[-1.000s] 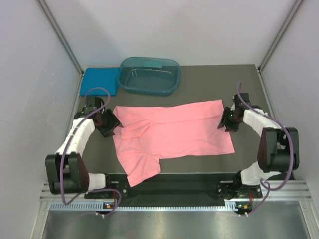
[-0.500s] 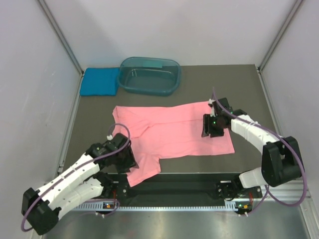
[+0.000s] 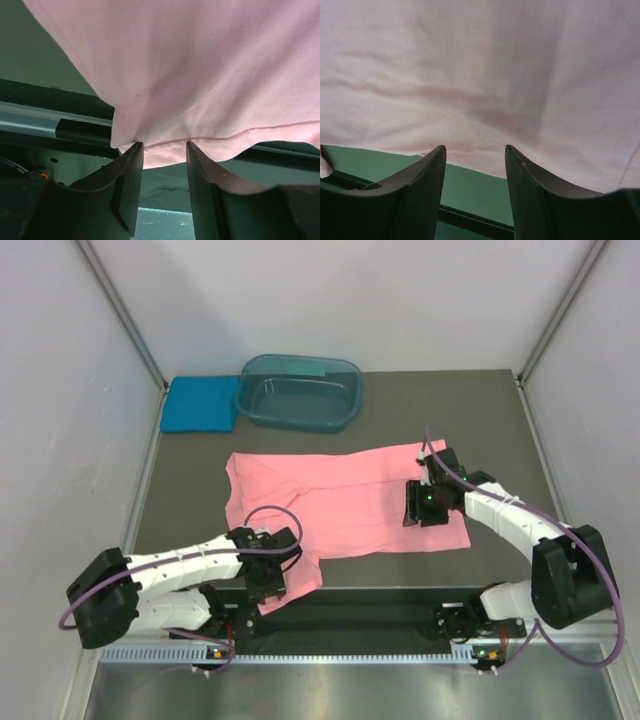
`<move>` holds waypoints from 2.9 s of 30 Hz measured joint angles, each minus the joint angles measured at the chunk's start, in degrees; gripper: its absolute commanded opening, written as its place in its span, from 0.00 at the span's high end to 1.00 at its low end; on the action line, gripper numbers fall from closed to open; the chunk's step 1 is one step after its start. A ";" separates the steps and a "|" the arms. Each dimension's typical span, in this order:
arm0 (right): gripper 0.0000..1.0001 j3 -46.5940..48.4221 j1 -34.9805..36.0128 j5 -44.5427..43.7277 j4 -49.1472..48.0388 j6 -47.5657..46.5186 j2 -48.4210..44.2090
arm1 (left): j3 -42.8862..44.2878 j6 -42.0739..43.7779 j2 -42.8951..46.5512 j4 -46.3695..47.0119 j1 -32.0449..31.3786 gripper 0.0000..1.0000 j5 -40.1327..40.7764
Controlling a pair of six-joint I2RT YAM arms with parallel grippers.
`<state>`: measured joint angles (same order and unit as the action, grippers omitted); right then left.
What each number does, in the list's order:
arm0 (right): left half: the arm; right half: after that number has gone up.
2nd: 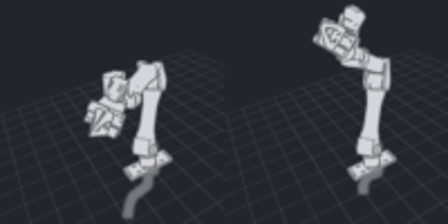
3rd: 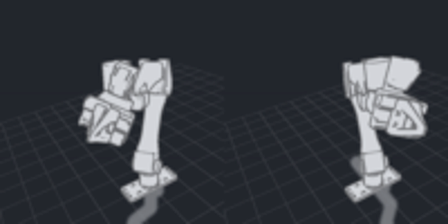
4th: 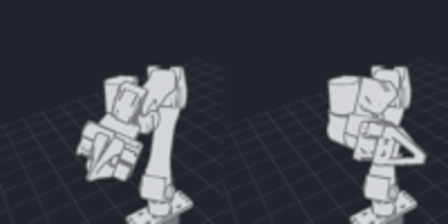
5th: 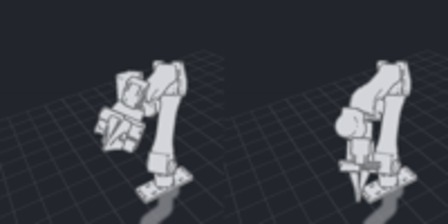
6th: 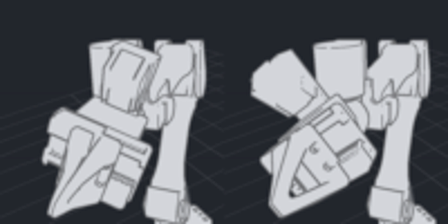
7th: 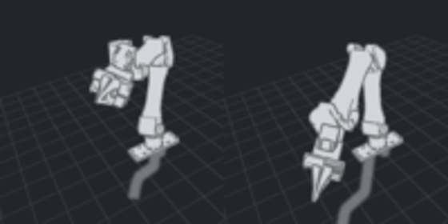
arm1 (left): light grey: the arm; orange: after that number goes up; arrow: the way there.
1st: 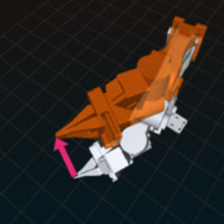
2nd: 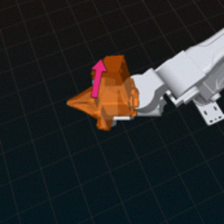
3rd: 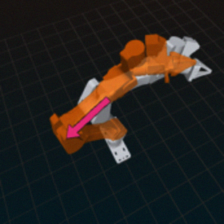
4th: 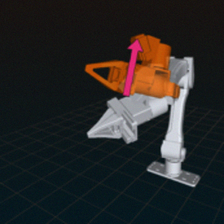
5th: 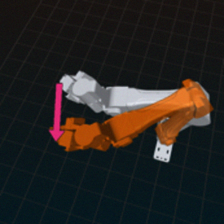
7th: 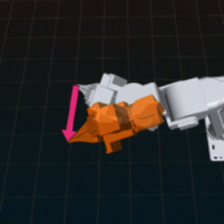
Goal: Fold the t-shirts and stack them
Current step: Fold the tshirt
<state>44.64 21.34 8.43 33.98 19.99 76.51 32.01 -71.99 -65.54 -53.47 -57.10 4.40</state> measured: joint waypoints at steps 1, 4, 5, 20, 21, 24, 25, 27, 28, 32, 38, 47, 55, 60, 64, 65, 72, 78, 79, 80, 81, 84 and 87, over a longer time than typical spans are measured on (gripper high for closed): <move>0.49 0.00 0.00 0.02 -0.02 0.00 -0.15 | 0.00 -0.13 -0.52 0.35 -0.09 0.55 0.00; 0.49 -0.31 0.00 0.07 -0.11 0.00 -0.31 | -0.02 -0.59 -1.25 1.55 -0.24 0.54 -0.02; 0.49 -0.52 0.00 0.11 -0.04 0.02 -0.42 | -0.11 -0.72 -1.22 2.05 -0.26 0.54 -0.11; 0.48 -3.48 -0.94 0.31 -0.07 0.22 -1.92 | -3.54 -1.66 -1.22 6.88 -0.33 1.00 -0.42; 0.48 -3.89 -1.33 0.42 0.00 0.26 -1.95 | -3.17 -1.60 -1.07 6.34 -0.33 1.00 -0.17; 0.48 -4.55 -2.97 0.57 0.33 0.44 -1.99 | 0.37 -1.07 -0.07 2.60 -0.37 1.00 1.88; 0.48 -4.52 -3.56 0.61 0.31 0.48 -2.05 | 2.36 -0.76 0.55 1.29 -0.37 1.00 3.13; 0.48 -4.48 -4.13 0.66 0.26 0.55 -2.23 | 5.97 -0.33 1.36 -0.50 -0.37 1.00 5.22; 0.48 -4.46 -4.28 0.70 0.24 0.55 -2.23 | 7.54 -0.31 1.66 -1.07 -0.37 1.00 6.21; 0.49 -4.42 -4.35 0.94 0.22 0.55 -2.23 | 9.55 -0.61 2.08 -2.78 -0.37 1.00 8.50; 0.49 -3.89 -4.37 1.20 0.22 0.57 -2.23 | 8.96 -0.98 4.11 -4.61 0.76 1.00 10.75; 0.49 -3.39 -4.66 1.44 0.35 0.52 -1.99 | 9.18 4.37 0.76 -0.96 2.71 1.00 11.50; 0.49 -2.12 -4.90 2.01 0.24 -0.13 -1.33 | 14.88 9.44 -9.86 1.99 3.02 0.54 9.88; 0.49 -2.12 -5.42 2.12 0.24 -0.50 -1.33 | 14.93 8.61 -3.80 0.02 5.95 0.53 10.25; 0.49 -2.12 -5.53 2.36 0.20 -0.90 -1.31 | 11.52 8.26 4.02 0.39 14.40 0.58 9.03; 0.49 -2.12 -5.60 2.45 0.17 -0.96 -1.22 | 9.51 8.52 5.92 0.79 17.53 0.59 7.87; 0.49 -2.12 -5.90 2.97 0.20 -1.86 -0.46 | 2.14 10.93 6.71 4.72 26.60 0.59 0.79; 0.49 -2.12 -6.14 3.43 0.22 -2.36 -0.11 | 2.29 13.16 3.02 9.29 29.07 0.60 -1.22; 0.49 -2.12 -6.16 3.45 0.22 -2.43 -0.11 | 2.38 13.38 2.43 9.70 29.27 0.60 -1.46; 0.49 -2.12 -6.21 3.50 0.22 -2.45 -0.09 | 2.51 13.53 1.70 10.12 29.42 0.61 -1.84; 0.49 -2.12 -6.23 3.52 0.22 -2.47 -0.09 | 2.60 13.68 0.94 10.49 29.55 0.61 -2.05; 0.49 -2.12 -6.38 3.67 0.22 -2.49 -0.09 | 2.62 13.77 -0.48 11.32 29.68 0.65 -2.71; 0.49 -2.12 -6.67 3.67 0.22 -2.47 -0.04 | 2.62 13.79 -0.63 12.28 29.79 0.75 -3.52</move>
<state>42.52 14.68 12.10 34.20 17.52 76.47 34.63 -58.19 -66.17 -41.19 -27.31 0.89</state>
